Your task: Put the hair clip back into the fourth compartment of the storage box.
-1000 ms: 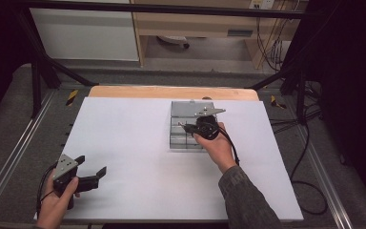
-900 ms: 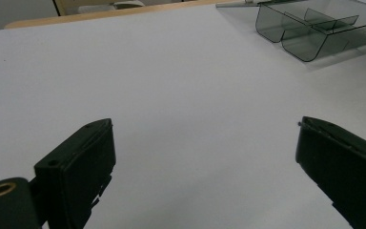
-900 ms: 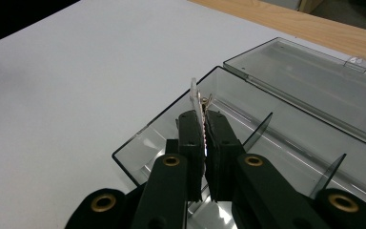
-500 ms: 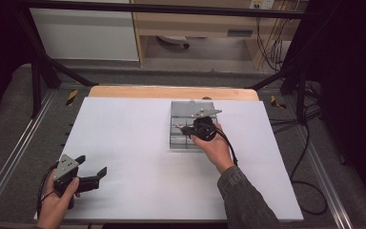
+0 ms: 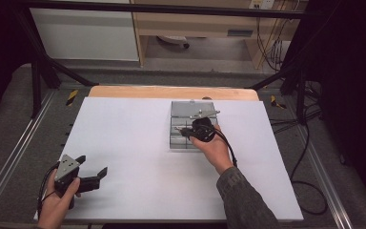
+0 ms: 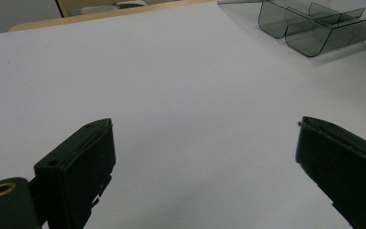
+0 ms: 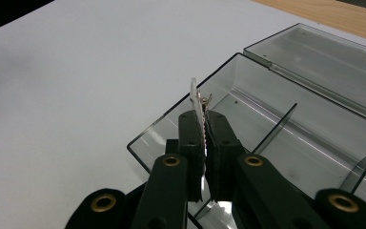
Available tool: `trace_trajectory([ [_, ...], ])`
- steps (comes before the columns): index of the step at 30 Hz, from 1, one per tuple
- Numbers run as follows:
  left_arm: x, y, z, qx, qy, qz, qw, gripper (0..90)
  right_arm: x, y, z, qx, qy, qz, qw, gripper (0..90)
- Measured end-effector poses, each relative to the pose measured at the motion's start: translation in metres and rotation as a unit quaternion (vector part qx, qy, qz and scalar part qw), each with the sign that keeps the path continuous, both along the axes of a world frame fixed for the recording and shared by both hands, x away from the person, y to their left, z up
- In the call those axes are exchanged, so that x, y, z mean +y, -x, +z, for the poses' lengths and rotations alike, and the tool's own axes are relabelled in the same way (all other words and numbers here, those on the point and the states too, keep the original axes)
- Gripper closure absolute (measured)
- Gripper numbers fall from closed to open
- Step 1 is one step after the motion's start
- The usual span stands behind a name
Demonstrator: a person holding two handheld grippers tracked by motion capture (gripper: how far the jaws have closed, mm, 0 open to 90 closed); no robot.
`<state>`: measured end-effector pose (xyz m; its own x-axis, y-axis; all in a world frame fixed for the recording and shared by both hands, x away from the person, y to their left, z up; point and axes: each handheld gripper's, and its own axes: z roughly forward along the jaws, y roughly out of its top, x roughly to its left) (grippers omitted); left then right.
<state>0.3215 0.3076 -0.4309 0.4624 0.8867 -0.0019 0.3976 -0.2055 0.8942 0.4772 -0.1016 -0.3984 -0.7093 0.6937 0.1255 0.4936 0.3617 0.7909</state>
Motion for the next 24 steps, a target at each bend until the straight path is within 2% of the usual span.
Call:
trace_trajectory([
  [14, -0.0008, 0.0003, 0.0, 0.002, -0.002, -0.002, 1.0, 6.0, 0.0033, -0.0022, -0.0043, 0.01, -0.002, 0.0, 0.9999, 86.2],
  [17, -0.0015, 0.0, 0.0, 0.002, 0.0, -0.004, 1.0, 6.0, 0.004, -0.002, -0.0037, 0.01, -0.01, 0.002, 0.9999, 86.2],
  [24, -0.0022, 0.0001, 0.0001, 0.002, -0.001, -0.006, 1.0, 6.0, 0.0063, -0.0024, -0.008, 0.018, -0.003, 0.004, 0.9998, 86.1],
])
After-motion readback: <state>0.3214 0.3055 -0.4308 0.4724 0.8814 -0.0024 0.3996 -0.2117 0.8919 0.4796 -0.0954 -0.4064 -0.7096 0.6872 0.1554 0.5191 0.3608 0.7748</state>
